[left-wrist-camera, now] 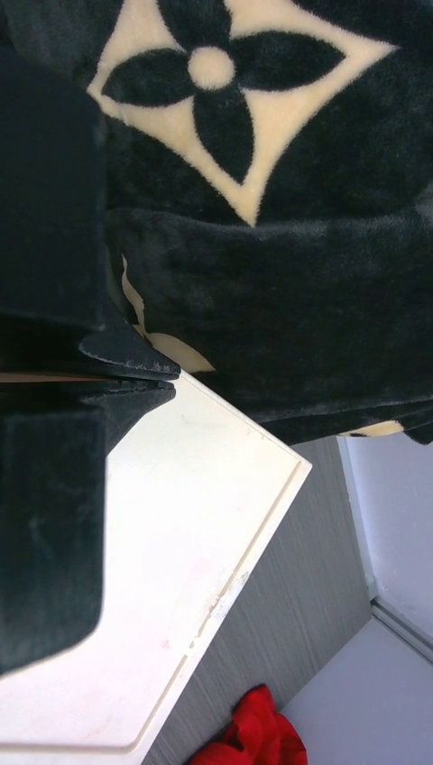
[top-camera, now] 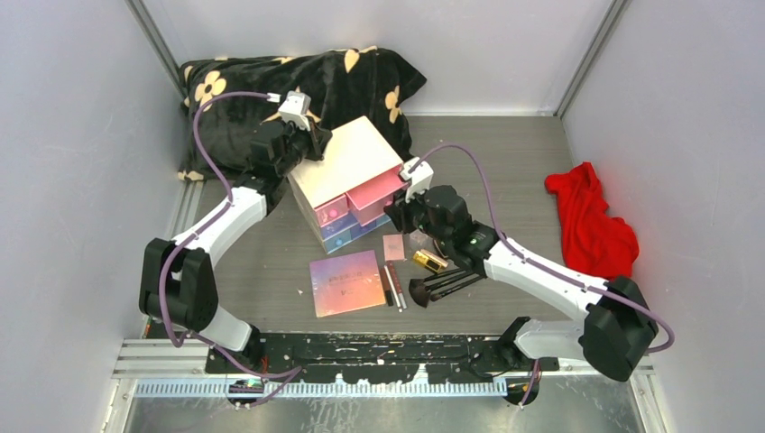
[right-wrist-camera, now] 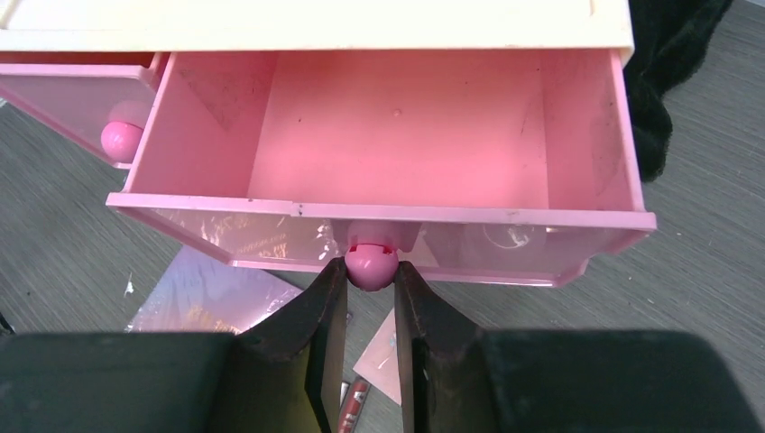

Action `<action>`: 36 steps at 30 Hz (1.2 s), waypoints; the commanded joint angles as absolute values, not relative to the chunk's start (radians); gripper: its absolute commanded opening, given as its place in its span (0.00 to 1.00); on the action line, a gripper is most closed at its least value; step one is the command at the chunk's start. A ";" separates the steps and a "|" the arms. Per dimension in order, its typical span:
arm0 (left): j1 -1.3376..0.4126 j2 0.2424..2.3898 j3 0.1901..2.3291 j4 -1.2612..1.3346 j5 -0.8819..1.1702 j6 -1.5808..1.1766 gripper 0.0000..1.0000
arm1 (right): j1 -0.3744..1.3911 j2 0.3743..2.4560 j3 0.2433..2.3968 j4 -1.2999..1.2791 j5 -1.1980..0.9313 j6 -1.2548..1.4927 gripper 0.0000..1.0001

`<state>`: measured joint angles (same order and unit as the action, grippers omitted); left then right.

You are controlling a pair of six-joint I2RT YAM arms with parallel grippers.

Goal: Organize the makeup
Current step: Open the drawer in the storage box.

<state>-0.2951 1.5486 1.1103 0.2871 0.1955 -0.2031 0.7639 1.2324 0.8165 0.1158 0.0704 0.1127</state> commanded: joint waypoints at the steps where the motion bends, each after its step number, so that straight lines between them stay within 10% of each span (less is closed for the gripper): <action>1: -0.288 1.659 1.031 -0.086 0.141 -0.182 0.00 | 0.758 1.158 0.763 0.004 0.124 0.131 0.01; 22: -0.287 1.677 1.042 -0.096 0.139 -0.157 0.00 | 0.759 0.973 0.654 -0.133 0.207 0.129 0.03; 25: -0.288 1.677 1.046 -0.101 0.137 -0.153 0.00 | 0.759 0.953 0.670 -0.161 0.284 0.116 0.26; 36: -0.287 1.605 1.095 -0.140 0.133 -0.131 0.27 | 0.758 0.890 0.713 -0.221 0.442 0.092 0.67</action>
